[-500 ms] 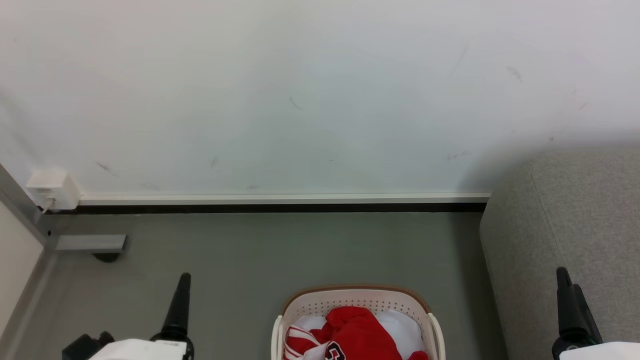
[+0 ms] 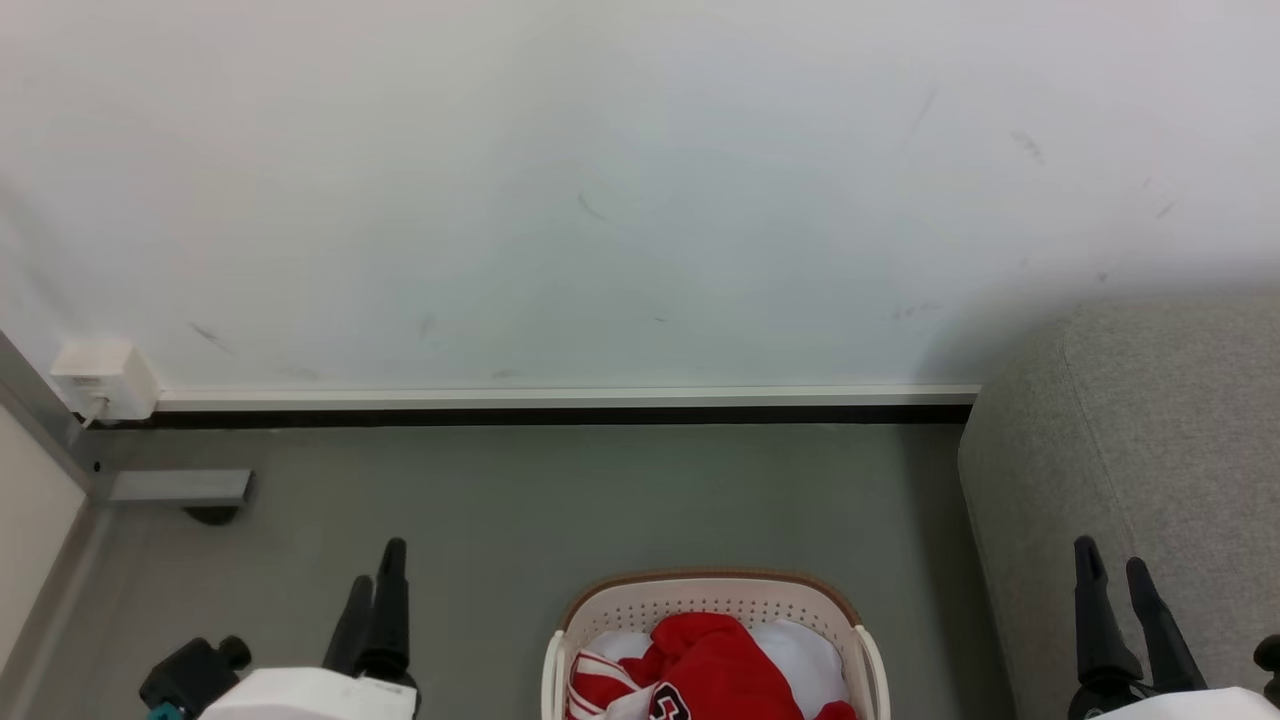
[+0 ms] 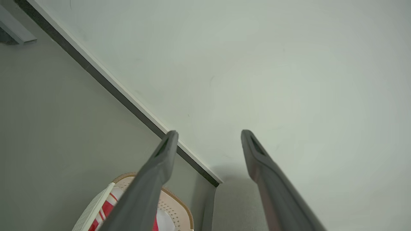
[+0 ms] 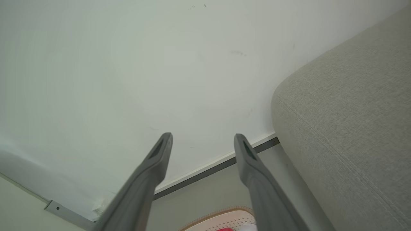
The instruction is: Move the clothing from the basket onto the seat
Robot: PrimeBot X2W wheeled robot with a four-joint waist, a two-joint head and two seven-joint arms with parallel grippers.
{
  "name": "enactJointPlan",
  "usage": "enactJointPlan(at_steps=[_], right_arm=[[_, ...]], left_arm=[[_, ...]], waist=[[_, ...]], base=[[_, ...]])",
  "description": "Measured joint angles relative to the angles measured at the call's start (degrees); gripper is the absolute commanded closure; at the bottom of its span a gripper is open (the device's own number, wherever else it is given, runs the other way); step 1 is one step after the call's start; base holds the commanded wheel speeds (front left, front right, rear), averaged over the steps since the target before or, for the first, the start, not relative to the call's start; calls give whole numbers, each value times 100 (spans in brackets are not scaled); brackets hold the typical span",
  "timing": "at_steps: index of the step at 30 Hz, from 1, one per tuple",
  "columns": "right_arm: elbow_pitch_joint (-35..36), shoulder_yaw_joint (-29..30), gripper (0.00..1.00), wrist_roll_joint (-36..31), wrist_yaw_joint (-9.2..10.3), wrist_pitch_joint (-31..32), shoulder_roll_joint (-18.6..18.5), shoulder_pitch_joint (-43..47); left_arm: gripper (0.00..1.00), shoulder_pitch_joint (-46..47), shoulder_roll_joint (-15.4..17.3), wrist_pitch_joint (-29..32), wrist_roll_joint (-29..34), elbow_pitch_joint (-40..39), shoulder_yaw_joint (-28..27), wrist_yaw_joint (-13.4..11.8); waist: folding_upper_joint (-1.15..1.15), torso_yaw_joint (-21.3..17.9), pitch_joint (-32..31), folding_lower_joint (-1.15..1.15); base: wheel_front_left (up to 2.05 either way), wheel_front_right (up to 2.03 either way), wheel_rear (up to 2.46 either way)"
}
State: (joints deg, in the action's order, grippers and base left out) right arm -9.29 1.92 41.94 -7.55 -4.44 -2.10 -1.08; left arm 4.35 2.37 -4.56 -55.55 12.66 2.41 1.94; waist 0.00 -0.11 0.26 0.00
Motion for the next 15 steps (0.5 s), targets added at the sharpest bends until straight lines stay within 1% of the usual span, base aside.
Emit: enactJointPlan(at_steps=[7, 15], right_arm=[[3, -116, 0, -675, 0, -119, -3, -2], [-4, -193, 0, -1281, 0, -259, -10, -18]], left_arm=[[0, -14, 3, -109, 805, -24, 76, -47], [0, -46, 4, -255, 1525, -47, 152, -57]], waist=[[0, -13, -10, 0], [0, -17, -29, 0]], base=[[0, 0, 0], [0, 0, 0]])
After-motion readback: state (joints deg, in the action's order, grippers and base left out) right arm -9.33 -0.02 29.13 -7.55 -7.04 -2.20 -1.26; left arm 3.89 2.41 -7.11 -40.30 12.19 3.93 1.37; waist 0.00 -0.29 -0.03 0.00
